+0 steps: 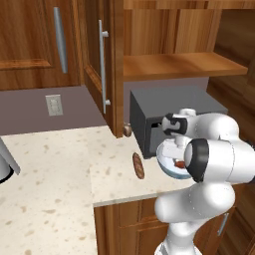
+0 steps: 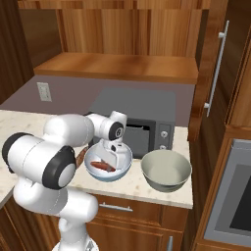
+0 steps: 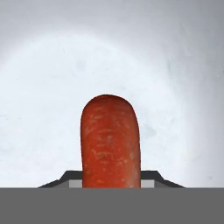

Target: Pick both bowls and place them on the counter. Then place the carrot in one bowl and place the baguette in the other bowl.

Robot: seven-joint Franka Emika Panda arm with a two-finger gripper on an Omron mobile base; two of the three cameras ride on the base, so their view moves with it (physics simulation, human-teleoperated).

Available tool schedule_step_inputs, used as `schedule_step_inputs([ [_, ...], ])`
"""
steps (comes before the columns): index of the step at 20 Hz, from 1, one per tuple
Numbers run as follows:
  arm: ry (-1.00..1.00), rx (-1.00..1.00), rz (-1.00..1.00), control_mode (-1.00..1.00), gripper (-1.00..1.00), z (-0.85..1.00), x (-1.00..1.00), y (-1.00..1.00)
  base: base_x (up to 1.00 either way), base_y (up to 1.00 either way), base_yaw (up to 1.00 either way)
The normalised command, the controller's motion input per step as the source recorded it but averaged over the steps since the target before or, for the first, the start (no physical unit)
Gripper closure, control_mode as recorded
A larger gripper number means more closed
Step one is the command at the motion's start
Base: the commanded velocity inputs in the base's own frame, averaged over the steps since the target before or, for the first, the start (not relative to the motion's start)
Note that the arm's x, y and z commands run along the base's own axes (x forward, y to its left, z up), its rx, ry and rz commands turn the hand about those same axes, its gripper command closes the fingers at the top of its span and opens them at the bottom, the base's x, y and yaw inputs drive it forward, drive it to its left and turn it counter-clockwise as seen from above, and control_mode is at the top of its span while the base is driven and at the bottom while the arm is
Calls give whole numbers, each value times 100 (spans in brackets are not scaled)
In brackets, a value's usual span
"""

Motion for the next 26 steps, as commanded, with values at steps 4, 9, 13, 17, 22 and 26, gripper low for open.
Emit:
schedule_step_inputs([
  [4, -1, 0, 0, -100, 100, -16, 1, 0, 0, 0, 0],
  [9, -2, 0, 0, -100, 100, -8, 9, 0, 0, 0, 0],
  [13, -1, 0, 0, -100, -100, -7, 11, 0, 0, 0, 0],
  [17, 0, 0, 0, -100, -100, -7, 10, 0, 0, 0, 0],
  [22, 0, 0, 0, -100, -100, -3, 6, -3, 0, 0, 0],
  [26, 0, 0, 0, -100, -100, 7, 0, 0, 0, 0, 0],
])
